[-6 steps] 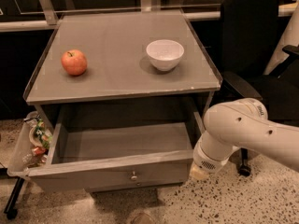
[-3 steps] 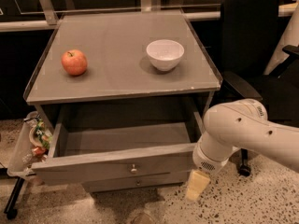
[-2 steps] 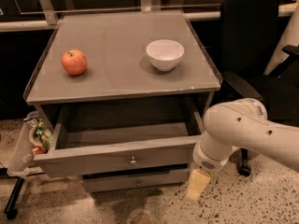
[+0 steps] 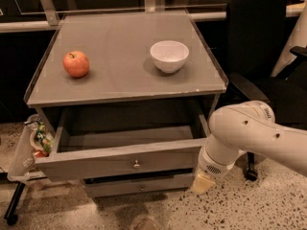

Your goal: Close top drawer

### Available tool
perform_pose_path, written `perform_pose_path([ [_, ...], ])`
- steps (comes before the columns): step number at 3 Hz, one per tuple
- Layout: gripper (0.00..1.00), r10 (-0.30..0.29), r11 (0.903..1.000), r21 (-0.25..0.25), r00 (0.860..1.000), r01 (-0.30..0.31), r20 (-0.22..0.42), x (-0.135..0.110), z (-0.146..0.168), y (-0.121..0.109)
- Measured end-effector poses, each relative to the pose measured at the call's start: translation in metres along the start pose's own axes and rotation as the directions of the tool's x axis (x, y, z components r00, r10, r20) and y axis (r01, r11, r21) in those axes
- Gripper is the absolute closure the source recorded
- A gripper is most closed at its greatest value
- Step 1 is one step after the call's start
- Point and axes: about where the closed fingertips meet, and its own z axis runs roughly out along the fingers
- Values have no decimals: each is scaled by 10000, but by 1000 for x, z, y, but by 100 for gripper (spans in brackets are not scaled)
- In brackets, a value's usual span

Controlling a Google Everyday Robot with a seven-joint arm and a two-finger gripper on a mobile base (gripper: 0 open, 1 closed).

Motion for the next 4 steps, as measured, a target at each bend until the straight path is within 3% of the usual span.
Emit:
perform_pose_path([
  [1,65,0,10000,1,10000,0,0,0,0,0],
  [2,88,-44,9995,320,10000,43,24,-12,-7,-17],
  [3,100,-76,9979,646,9998,65,168,-30,-9,-42],
  [4,100,-7,9967,811,9998,-8,174,-41,-1,-63],
])
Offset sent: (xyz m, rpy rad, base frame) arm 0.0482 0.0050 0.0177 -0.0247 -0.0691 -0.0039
